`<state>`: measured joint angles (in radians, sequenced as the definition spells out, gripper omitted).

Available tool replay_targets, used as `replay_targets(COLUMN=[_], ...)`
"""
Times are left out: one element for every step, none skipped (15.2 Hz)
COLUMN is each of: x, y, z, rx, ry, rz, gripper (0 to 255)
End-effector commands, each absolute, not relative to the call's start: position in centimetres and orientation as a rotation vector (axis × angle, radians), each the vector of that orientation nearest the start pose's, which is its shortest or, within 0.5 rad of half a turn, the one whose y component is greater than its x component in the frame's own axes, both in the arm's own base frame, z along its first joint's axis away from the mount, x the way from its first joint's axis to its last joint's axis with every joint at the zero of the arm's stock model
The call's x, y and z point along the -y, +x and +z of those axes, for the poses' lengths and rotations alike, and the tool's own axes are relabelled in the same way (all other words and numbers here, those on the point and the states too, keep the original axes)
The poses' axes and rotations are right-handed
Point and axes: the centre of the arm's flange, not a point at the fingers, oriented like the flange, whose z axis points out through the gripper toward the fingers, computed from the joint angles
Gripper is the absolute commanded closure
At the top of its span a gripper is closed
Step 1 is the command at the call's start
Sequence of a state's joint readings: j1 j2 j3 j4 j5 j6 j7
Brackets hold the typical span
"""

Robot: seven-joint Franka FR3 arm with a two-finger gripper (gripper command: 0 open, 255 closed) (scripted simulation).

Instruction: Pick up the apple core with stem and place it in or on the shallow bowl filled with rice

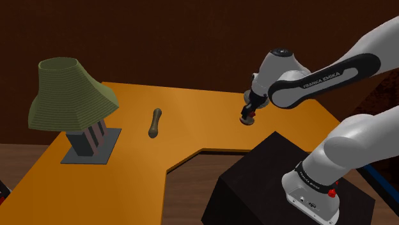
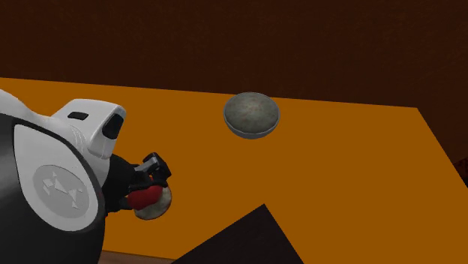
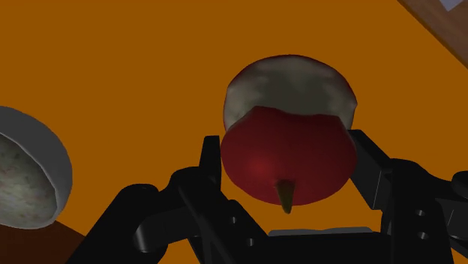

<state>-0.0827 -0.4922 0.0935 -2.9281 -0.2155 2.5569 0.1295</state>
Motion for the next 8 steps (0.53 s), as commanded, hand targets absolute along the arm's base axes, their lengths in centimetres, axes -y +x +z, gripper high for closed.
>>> replay_targets(x=[-0.3, -0.3, -0.3, -0.3, -0.3, -0.3, -0.3, -0.3], y=[33.6, 33.6, 33.6, 33.6, 33.6, 33.6, 33.6, 33.6], z=[32.6, 33.1, 33.6, 34.1, 34.7, 35.2, 35.7, 36.3], rx=[0.076, 0.076, 0.076, 0.076, 0.076, 0.076, 0.076, 0.076], ry=[-3.299, -3.299, -3.299, -3.299, -3.299, -3.299, -3.299, -3.299], rz=[-0.207, -0.207, -0.207, -0.207, -0.207, -0.207, -0.207, -0.207], gripper=[255, 255, 255, 255, 255, 255, 255, 255])
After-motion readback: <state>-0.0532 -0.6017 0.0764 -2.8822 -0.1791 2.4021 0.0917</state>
